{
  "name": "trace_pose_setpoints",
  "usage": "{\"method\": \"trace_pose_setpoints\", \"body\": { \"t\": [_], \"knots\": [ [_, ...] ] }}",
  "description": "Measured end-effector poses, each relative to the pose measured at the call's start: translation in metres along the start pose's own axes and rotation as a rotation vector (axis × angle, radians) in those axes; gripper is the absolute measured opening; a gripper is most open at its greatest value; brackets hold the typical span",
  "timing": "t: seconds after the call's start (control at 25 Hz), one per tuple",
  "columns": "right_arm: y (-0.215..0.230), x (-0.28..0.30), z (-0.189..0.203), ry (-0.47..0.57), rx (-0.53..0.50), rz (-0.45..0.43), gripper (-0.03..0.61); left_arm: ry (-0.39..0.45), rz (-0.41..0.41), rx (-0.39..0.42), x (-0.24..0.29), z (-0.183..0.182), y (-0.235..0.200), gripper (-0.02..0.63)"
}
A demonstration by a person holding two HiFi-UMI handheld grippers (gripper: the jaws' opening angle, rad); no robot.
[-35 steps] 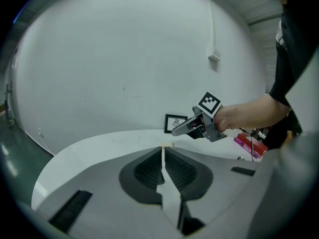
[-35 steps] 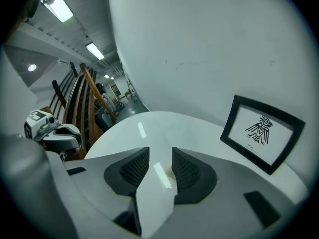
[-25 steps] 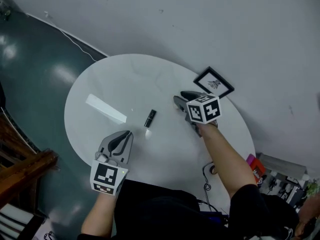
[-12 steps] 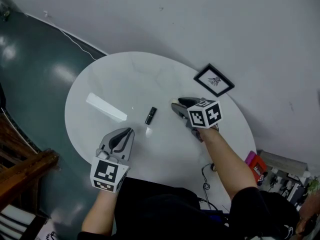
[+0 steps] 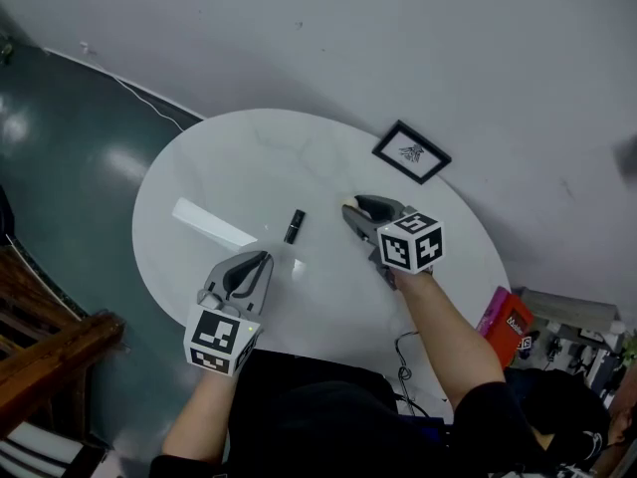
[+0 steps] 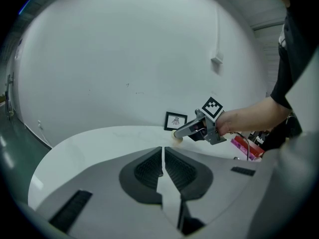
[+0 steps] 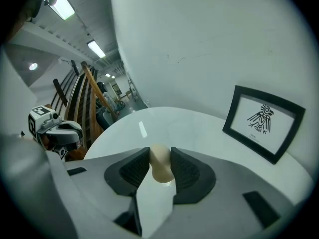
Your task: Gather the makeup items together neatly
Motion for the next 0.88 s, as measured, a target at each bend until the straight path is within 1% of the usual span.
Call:
{"method": "trace_pose_setpoints", "body": {
  "t": [0.12, 0.2, 0.32, 0.44, 0.64, 0.88],
  "knots": [
    [-0.012, -0.009, 0.003, 0.063, 0.068, -0.037, 0.144, 0.000, 0.018, 0.011, -0.002, -0.002, 0.006, 0.026],
    [-0.020, -0.009, 0.011, 0.082, 0.104, -0.066, 0.144, -0.004, 0.028, 0.019, -0.003, 0.000, 0.011, 0.026],
    [-0.032, -0.002, 0.023, 0.096, 0.135, -0.091, 0.144, -0.022, 0.036, 0.035, -0.006, 0.006, 0.015, 0.026],
    [-0.044, 0.008, 0.025, 0.126, 0.150, -0.119, 0.144, -0.043, 0.033, 0.045, -0.008, 0.017, 0.014, 0.026],
    [-0.059, 0.023, 0.024, 0.166, 0.137, -0.158, 0.144, -0.043, 0.009, 0.016, -0.014, 0.024, 0.010, 0.026],
    [-0.056, 0.027, 0.042, 0.158, 0.051, -0.121, 0.144, -0.039, 0.023, 0.028, -0.013, 0.022, 0.013, 0.026]
  ]
}}
Point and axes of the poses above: the fingertips, and each gripper's own axes: x forward along the fingers, y to its right, z out of its underside, the point moved 1 cm from there along -x, backward along the fingers, and after that the axes turned 3 degrees about z, right-handed, at the moved point
